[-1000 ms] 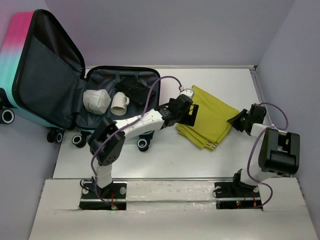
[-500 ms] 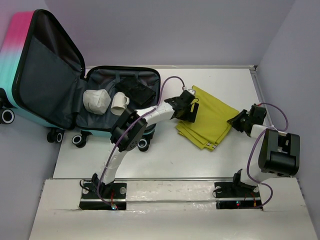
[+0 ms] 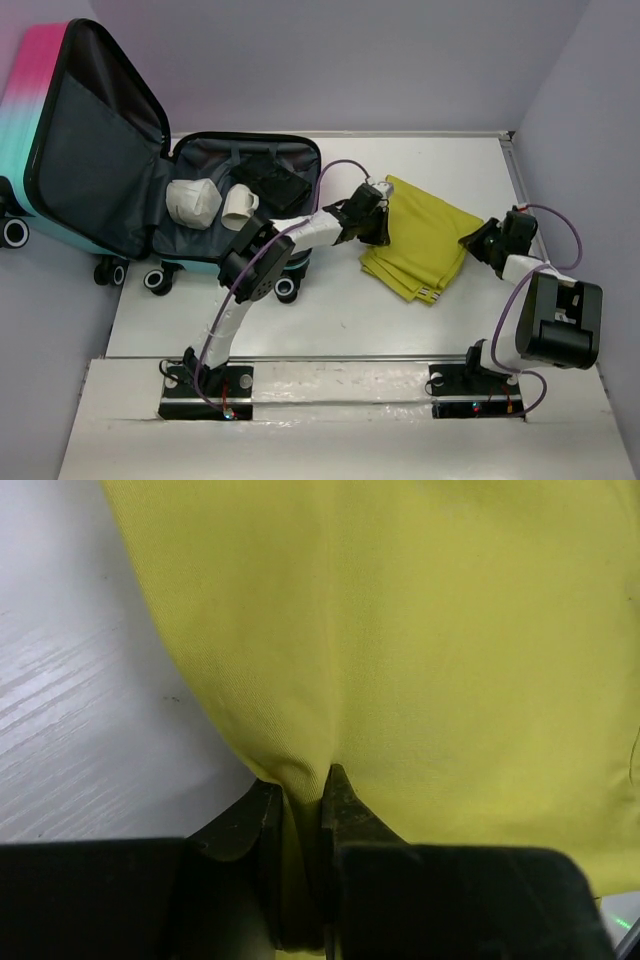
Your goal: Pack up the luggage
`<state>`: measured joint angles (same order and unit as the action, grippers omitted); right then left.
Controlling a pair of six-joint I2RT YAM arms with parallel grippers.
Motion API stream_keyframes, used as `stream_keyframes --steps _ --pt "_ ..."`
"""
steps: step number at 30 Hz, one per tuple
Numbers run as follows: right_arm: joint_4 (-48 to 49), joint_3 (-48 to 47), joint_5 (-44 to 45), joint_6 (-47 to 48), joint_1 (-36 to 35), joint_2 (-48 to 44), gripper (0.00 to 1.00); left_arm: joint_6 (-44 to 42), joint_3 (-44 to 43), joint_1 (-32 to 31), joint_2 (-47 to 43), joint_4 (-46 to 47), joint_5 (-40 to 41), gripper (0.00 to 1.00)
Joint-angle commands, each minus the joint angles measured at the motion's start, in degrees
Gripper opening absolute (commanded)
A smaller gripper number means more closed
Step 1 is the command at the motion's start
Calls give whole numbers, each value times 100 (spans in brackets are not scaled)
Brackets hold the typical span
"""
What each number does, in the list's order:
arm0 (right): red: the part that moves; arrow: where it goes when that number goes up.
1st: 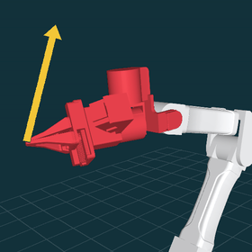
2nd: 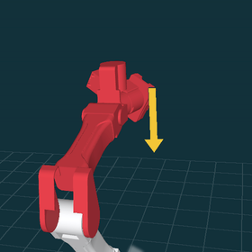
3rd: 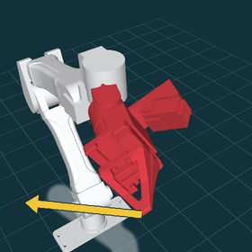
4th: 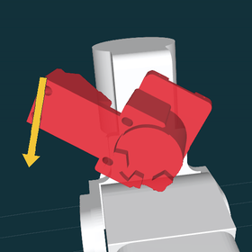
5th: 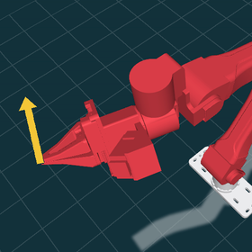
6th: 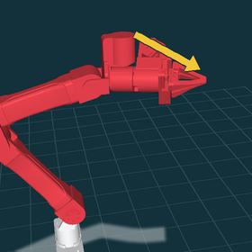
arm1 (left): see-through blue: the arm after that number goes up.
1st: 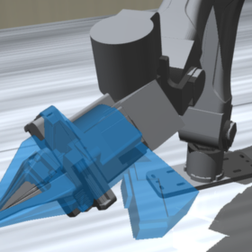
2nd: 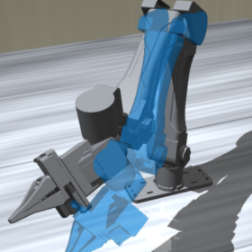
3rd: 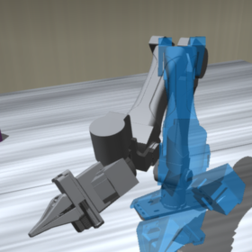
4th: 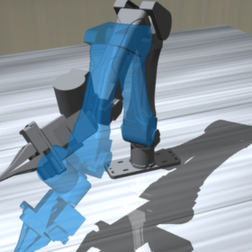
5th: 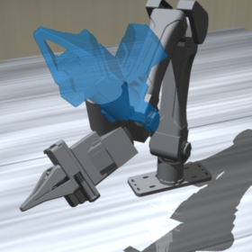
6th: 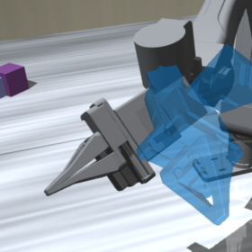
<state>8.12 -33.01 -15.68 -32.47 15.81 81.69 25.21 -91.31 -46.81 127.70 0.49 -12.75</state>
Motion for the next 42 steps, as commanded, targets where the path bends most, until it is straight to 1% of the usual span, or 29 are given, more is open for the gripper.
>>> stream_keyframes --steps 1,3,6,9,12,14,16,17,19,20,21,22,23,24,25,26,27,28,29,30,31,32,33,34,35,36,37,39,42 --pt "76 58 -804 -49 -192 -346 7 177 552 -294 -305 144 -264 6" --pt "76 41 -849 -84 -323 -723 7 125 579 -294 -718 144 -105 6" --pt "-205 -178 -840 -49 -578 -1295 7 45 474 -233 -1675 74 89 6" --pt "-608 -617 -718 -23 -929 -1655 7 238 438 22 -2186 153 -270 6" --pt "-794 -1109 -594 -84 -1272 -1814 7 221 386 259 -2538 57 -289 6" --pt "-794 -1408 -401 -128 -1755 -1789 7 186 394 382 -2977 -40 -193 6" --pt "-970 -1926 -164 -172 -2142 -1612 7 168 412 680 -3399 -180 -236 6" --pt "-961 -2111 -85 -198 -2361 -1360 7 168 421 821 -3531 -338 -219 6" --pt "-909 -2761 126 -251 -3194 -781 7 81 499 1286 -3953 -653 -62 6" --pt "-883 -3015 170 -269 -3198 -543 7 46 543 1462 -4111 -751 -26 6" --pt "-874 -3270 223 -277 -3599 -270 7 19 613 1655 -4252 -831 9 6" --pt "-874 -3551 276 -295 -3768 19 7 -51 666 1875 -4393 -927 36 6" --pt "-874 -4128 311 -304 -3944 301 7 -86 815 2373 -4638 -1102 53 6" --pt "-874 -4430 320 -321 -4111 913 7 -130 903 2630 -4753 -1156 80 6" --pt "-874 -4729 285 -365 -4408 1223 7 -235 982 2903 -4963 -1226 176 6" --pt "-874 -5332 198 -400 -4542 1540 7 -271 1140 3436 -5061 -1305 281 6" --pt "-874 -5651 119 -427 -4674 1847 7 -323 1220 3720 -5132 -1323 334 6" --pt "-908 -5976 75 -462 -4927 2503 7 -402 1264 3931 -5193 -1332 509 6" --pt "-987 -6693 83 -471 -5017 2832 7 -560 1291 4308 -5168 -1358 1102 6" --pt "-1023 -7040 118 -506 -5096 3470 7 -605 1300 4503 -5046 -1289 1265 6" --pt "-1040 -7400 118 -550 -5149 3807 9 -683 1300 4688 -4905 -1236 1684 7" --pt "-1145 -7786 75 -611 -5150 4141 15 -684 1230 4933 -4712 -1236 1784 15" --pt "-1494 -8608 -48 -629 -5150 4475 42 -649 916 5284 -4528 -1601 1750 29" --pt "-1828 -9069 -171 -560 -5202 4818 58 -658 782 5409 -4352 -1788 1619 44" --pt "-2223 -9552 -320 -428 -5202 5369 71 -667 703 5471 -4237 -2007 1549 71" --pt "-2958 -10288 -269 -227 -5202 5566 84 -710 789 5454 -4314 -2000 1557 81" --pt "-3148 -10400 -8 54 -5263 5620 88 -728 1034 5376 -4645 -1887 1626 90" --pt "-3037 -10061 74 188 -5264 5429 88 -746 1228 5288 -5303 -1860 1793 92" --pt "-2957 -9935 48 258 -5264 5094 88 -737 1501 5191 -5956 -1965 2180 93"
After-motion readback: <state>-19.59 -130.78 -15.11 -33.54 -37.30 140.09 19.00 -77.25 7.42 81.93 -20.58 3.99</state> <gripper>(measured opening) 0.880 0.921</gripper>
